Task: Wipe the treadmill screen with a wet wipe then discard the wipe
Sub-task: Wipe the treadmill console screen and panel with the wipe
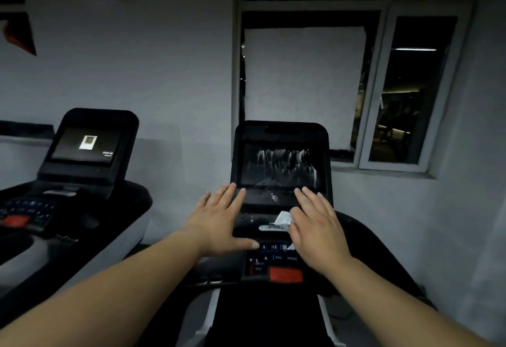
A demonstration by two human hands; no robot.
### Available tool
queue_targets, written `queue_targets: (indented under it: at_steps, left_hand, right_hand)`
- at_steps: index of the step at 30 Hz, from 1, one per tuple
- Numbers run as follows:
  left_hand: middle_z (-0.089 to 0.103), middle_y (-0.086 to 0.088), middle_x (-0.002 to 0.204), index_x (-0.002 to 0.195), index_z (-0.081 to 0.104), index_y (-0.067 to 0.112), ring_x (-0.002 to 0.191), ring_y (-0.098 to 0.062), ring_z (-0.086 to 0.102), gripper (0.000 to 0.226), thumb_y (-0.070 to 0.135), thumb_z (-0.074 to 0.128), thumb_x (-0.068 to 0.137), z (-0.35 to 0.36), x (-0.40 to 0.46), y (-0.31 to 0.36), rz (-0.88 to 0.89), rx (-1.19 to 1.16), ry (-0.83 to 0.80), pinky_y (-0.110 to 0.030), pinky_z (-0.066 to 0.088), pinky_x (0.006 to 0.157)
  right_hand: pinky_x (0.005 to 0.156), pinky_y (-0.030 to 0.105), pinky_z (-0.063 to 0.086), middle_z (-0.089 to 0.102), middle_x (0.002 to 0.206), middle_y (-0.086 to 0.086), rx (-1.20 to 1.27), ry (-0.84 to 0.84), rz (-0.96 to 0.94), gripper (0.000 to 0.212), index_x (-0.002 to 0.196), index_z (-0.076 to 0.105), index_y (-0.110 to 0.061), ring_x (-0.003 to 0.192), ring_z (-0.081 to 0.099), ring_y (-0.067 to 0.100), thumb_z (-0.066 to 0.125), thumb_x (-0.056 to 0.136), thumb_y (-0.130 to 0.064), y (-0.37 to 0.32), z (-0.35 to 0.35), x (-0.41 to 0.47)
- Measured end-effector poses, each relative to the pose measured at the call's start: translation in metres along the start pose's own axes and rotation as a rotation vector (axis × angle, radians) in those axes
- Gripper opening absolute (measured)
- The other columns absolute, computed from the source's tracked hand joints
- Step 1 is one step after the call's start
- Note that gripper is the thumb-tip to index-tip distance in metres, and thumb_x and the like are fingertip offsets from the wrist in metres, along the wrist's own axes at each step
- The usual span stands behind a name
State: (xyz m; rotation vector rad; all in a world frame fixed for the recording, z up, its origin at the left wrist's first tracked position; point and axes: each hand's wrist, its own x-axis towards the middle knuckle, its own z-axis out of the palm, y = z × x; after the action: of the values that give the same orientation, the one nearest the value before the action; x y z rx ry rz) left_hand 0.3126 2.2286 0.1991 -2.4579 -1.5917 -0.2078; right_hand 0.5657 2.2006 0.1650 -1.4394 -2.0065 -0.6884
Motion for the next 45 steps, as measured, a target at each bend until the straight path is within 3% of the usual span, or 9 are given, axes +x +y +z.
queue_targets:
  at_steps: [9, 19, 30, 35, 41, 45]
  left_hand:
    - [-0.021, -0.004, 0.170, 0.161, -0.019, 0.025, 0.156, -0.019, -0.022, 0.130, 0.099, 0.038, 0.070, 0.041, 0.117, -0.071, 0.048, -0.032, -0.021, -0.047, -0.006, 0.127]
    - [-0.022, -0.005, 0.170, 0.160, -0.021, 0.025, 0.155, -0.018, -0.022, 0.129, 0.099, 0.036, 0.072, 0.085, 0.281, -0.129, -0.007, -0.010, 0.026, -0.047, -0.004, 0.128]
    - [-0.020, -0.005, 0.171, 0.161, -0.017, 0.022, 0.156, -0.018, -0.019, 0.126, 0.094, 0.041, 0.076, 0.138, 0.425, -0.163, -0.046, -0.032, -0.003, -0.043, -0.005, 0.127]
    - [-0.022, -0.004, 0.170, 0.161, -0.019, 0.021, 0.155, -0.016, -0.021, 0.128, 0.092, 0.046, 0.076, 0.169, 0.466, -0.190, -0.002, -0.004, -0.056, -0.042, -0.005, 0.128]
    - [-0.028, -0.006, 0.167, 0.159, -0.022, 0.016, 0.155, -0.018, -0.023, 0.133, 0.092, 0.046, 0.074, 0.190, 0.515, -0.230, 0.070, 0.074, -0.072, -0.043, -0.005, 0.128]
    - [-0.027, -0.009, 0.168, 0.159, -0.022, 0.012, 0.155, -0.021, -0.023, 0.133, 0.085, 0.055, 0.078, 0.201, 0.536, -0.249, 0.106, 0.148, -0.065, -0.044, -0.005, 0.128]
  right_hand:
    - [0.125, 0.050, 0.026, 0.048, 0.156, 0.016, 0.042, 0.000, 0.039, 0.015, 0.087, 0.061, -0.016, 0.152, 0.033, 0.028, 0.056, 0.098, -0.025, 0.013, 0.104, 0.093]
    - [0.126, 0.051, 0.022, 0.040, 0.161, 0.017, 0.040, -0.010, -0.035, 0.019, 0.098, 0.065, -0.014, 0.153, 0.030, 0.030, 0.055, 0.100, -0.029, 0.080, 0.237, 0.226]
    - [0.123, 0.052, 0.029, 0.050, 0.155, 0.016, 0.088, -0.038, -0.071, 0.010, 0.095, 0.068, -0.013, 0.148, 0.039, 0.031, 0.064, 0.096, -0.022, 0.144, 0.361, 0.314]
    - [0.119, 0.053, 0.036, 0.057, 0.148, 0.015, 0.071, -0.065, -0.078, 0.016, 0.106, 0.072, -0.011, 0.144, 0.045, 0.032, 0.065, 0.095, -0.021, 0.158, 0.408, 0.338]
    - [0.118, 0.050, 0.037, 0.067, 0.136, 0.014, 0.012, 0.079, -0.178, 0.014, 0.101, 0.075, -0.012, 0.136, 0.054, 0.031, 0.069, 0.089, -0.016, 0.167, 0.448, 0.416]
    - [0.104, 0.042, 0.046, 0.073, 0.125, 0.007, -0.014, 0.132, -0.278, 0.030, 0.106, 0.077, -0.016, 0.120, 0.064, 0.028, 0.078, 0.076, -0.013, 0.159, 0.472, 0.453]
